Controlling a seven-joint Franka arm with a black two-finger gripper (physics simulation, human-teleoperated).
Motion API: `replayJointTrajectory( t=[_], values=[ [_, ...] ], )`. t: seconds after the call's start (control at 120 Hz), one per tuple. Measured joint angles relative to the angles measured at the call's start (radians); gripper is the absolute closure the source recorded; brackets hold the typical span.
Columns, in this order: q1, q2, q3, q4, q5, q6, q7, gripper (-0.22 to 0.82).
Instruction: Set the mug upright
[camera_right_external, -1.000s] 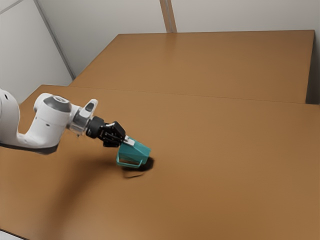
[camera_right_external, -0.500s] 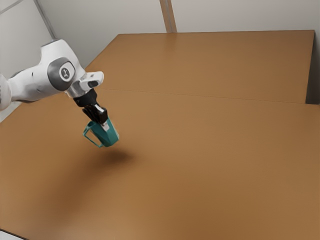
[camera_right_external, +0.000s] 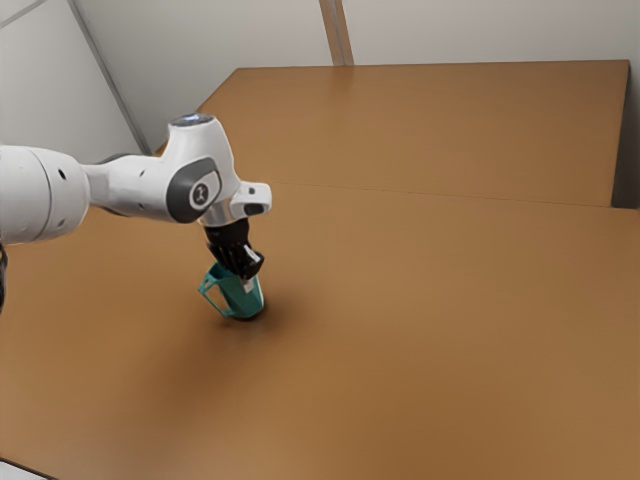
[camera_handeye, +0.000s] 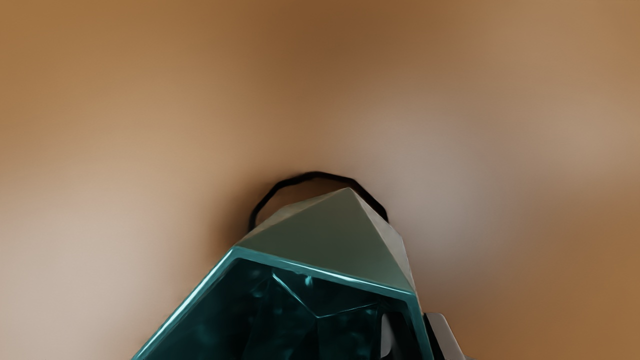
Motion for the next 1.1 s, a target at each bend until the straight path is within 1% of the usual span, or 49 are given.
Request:
replayJointTrajectory(
  t=[0.167,0.308,0.358,0.467,0.542,0.6,0.7,0.792,0.917,1.1],
  values=[
    [-0.006,0.030,0.000,0.005,0.006,0.012,-0.056,0.78],
    [-0.007,0.012,-0.001,0.005,-0.004,0.013,-0.085,0.45],
    [-0.006,-0.005,-0.002,0.005,-0.006,0.010,-0.093,0.36],
    [-0.006,-0.072,-0.005,0.013,-0.014,-0.016,-0.106,0.22],
    [-0.005,-0.085,-0.005,0.085,-0.021,-0.056,-0.110,0.15],
    [-0.001,-0.076,-0.002,0.163,-0.025,-0.097,-0.111,0.12],
    [0.011,-0.020,0.001,0.337,-0.028,-0.181,-0.111,0.07],
    [0.013,-0.007,0.002,0.454,-0.030,-0.262,-0.110,0.05],
    [0.011,-0.025,0.003,0.489,-0.032,-0.343,-0.108,0.03],
    [0.014,-0.037,0.004,0.493,-0.036,-0.410,-0.106,0.01]
  ],
)
